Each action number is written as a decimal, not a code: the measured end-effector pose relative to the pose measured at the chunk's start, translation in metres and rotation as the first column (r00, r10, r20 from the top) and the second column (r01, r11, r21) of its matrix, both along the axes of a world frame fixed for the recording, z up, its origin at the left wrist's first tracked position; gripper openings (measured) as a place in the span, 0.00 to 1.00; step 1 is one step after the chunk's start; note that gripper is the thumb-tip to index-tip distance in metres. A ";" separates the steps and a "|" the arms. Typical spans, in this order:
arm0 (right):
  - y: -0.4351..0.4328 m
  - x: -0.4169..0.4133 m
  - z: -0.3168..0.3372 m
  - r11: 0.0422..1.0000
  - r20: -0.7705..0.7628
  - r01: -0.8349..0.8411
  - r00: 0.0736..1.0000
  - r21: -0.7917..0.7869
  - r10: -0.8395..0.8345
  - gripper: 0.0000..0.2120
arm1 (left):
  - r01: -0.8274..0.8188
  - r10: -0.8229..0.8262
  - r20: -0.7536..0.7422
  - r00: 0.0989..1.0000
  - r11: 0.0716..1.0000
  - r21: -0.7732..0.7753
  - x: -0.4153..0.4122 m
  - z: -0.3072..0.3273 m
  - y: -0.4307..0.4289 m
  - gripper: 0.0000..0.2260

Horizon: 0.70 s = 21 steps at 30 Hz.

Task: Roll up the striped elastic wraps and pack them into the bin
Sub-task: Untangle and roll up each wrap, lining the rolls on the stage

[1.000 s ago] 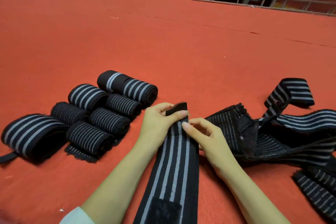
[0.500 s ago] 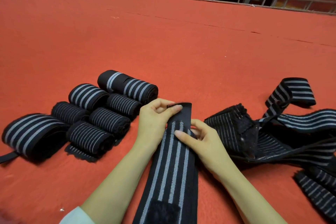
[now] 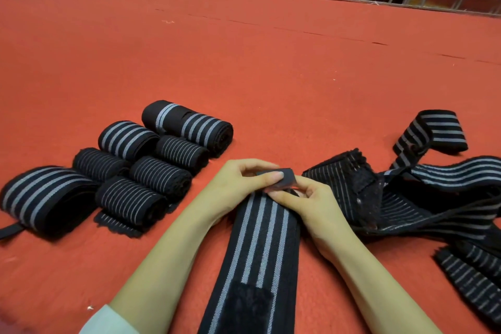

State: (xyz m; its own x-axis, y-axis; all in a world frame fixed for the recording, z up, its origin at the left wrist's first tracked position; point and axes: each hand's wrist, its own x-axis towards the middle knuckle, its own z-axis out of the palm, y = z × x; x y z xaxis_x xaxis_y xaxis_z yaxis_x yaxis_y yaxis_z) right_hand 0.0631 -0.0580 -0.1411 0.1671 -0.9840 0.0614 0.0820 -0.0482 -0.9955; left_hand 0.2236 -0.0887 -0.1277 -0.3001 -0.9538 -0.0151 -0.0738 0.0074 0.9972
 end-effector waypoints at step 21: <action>0.003 0.000 0.010 0.962 0.005 -0.115 0.993 0.249 0.118 0.19 | -0.092 0.099 0.038 0.994 0.983 -0.159 0.016 0.009 0.001 0.11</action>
State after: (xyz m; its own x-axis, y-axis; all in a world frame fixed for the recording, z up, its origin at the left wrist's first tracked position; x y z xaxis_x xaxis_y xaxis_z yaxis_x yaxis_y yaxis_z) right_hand 0.0629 -0.0554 -0.1315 0.2811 -0.9417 -0.1848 0.0623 0.2101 -0.9757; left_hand 0.2398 -0.0877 -0.1191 -0.2098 -0.9697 0.1255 -0.1274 0.1544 0.9798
